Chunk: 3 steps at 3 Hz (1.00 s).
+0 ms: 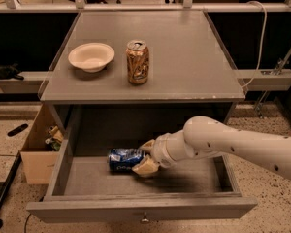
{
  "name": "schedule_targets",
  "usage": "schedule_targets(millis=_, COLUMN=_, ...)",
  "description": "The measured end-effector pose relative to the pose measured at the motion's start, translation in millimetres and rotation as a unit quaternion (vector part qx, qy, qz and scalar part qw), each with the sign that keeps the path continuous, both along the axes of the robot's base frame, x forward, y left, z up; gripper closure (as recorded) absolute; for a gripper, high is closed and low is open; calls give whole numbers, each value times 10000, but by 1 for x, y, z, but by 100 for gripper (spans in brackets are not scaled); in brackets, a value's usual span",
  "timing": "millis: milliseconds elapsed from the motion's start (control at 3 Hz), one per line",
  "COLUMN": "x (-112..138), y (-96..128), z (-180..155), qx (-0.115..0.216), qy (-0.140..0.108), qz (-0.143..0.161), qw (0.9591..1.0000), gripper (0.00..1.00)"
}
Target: Pick pepsi can from top drawer and place on counter
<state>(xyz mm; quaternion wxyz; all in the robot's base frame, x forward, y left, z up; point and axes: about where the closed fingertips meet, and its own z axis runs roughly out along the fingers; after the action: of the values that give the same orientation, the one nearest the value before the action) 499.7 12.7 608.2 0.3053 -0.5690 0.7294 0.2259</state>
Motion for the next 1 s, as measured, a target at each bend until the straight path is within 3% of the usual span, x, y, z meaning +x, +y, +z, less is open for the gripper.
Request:
schedule_targets(millis=333, x=0, y=0, z=0, qx=0, qy=0, qz=1, qw=10000, gripper=100)
schedule_targets(millis=1000, x=-14, y=-2, z=12, qx=18, qy=-133, qz=23, qw=9999, gripper=100)
